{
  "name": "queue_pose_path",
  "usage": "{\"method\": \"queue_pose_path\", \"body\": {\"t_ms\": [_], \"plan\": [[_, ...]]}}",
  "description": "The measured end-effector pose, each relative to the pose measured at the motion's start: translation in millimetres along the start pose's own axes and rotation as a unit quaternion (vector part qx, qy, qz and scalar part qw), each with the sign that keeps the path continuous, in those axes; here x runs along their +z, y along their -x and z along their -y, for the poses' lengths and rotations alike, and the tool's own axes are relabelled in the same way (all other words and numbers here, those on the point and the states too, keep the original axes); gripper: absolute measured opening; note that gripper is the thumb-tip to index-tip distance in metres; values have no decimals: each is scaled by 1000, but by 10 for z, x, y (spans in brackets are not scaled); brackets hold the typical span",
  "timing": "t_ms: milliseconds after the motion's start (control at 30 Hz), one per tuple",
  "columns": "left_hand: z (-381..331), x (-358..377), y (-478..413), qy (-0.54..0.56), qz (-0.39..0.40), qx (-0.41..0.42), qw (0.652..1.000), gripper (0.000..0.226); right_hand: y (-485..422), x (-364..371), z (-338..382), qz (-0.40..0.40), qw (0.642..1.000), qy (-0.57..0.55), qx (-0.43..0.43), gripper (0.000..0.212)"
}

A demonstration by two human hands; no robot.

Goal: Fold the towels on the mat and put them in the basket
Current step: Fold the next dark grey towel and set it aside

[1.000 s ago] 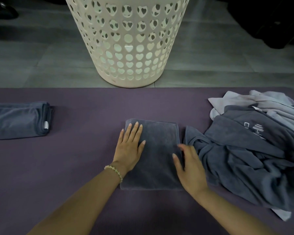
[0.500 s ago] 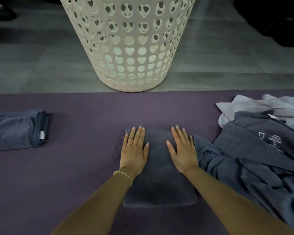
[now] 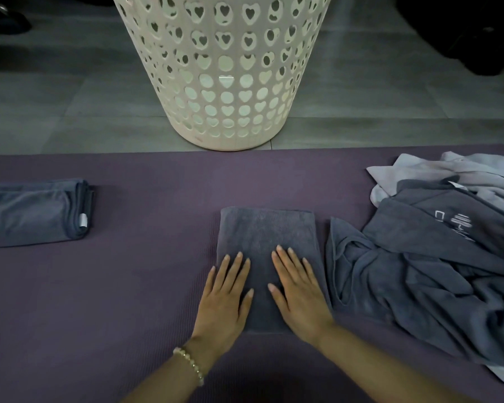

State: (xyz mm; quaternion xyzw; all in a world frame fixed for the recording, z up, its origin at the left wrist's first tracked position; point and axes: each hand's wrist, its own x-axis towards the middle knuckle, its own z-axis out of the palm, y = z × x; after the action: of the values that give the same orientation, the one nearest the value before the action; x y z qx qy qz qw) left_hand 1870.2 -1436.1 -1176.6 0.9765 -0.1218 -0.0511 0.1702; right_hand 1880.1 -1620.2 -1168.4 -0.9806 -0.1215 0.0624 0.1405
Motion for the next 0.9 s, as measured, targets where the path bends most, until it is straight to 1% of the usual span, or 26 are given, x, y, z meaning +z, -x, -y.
{"method": "queue_pose_path", "body": {"t_ms": [133, 200, 233, 300, 367, 400, 433, 467, 500, 533, 567, 600, 633, 667, 700, 733, 767, 800, 833, 900], "plan": [[35, 10, -11, -2, 9, -6, 1000, 58, 45, -14, -128, 18, 999, 43, -27, 66], [25, 8, -14, 7, 22, -14, 1000, 60, 80, -63, -226, 27, 999, 39, -19, 67], [21, -3, -8, 13, 23, -17, 1000, 62, 101, -94, -269, 33, 999, 26, -6, 70], [24, 17, -8, 44, 0, -35, 998, 68, 140, -135, -364, 29, 999, -11, 23, 79], [-12, -6, 2, 119, -10, -110, 987, 75, 173, -199, -378, 47, 994, -83, 51, 84], [-35, -37, -4, 161, -19, -145, 976, 79, 167, -221, -355, 45, 988, -132, 69, 86], [-57, -79, -25, 190, -33, -169, 967, 80, 138, -249, -312, 25, 977, -188, 101, 89], [-63, -120, -54, 208, -51, -181, 960, 77, 86, -280, -273, -10, 958, -248, 146, 91], [-56, -176, -95, 223, -66, -191, 954, 72, 13, -331, -247, -45, 929, -306, 204, 88], [-46, -244, -157, 249, -73, -213, 942, 66, -70, -389, -242, -63, 894, -357, 263, 82], [-31, -323, -237, 285, -65, -244, 925, 60, -168, -440, -252, -56, 865, -388, 313, 75], [-11, -385, -326, 316, -41, -275, 907, 55, -272, -477, -268, -32, 853, -391, 345, 69], [-7, -454, -418, 325, -5, -294, 899, 51, -356, -509, -272, -5, 854, -372, 363, 66], [2, -497, -502, 332, 29, -308, 891, 48, -426, -532, -272, 20, 857, -353, 375, 69], [11, -518, -571, 359, 47, -323, 875, 47, -483, -550, -277, 43, 858, -339, 384, 74], [15, -517, -623, 409, 58, -340, 845, 46, -522, -580, -267, 63, 855, -338, 389, 77], [13, -523, -650, 464, 68, -356, 808, 45, -542, -618, -246, 79, 850, -342, 393, 75], [29, -512, -663, 494, 68, -368, 785, 44, -557, -646, -239, 91, 847, -345, 395, 72], [64, -496, -660, 500, 65, -372, 780, 42, -576, -671, -237, 103, 843, -349, 397, 70], [161, -466, -631, 499, 62, -369, 782, 32, -612, -690, -259, 120, 824, -376, 405, 73]]}}
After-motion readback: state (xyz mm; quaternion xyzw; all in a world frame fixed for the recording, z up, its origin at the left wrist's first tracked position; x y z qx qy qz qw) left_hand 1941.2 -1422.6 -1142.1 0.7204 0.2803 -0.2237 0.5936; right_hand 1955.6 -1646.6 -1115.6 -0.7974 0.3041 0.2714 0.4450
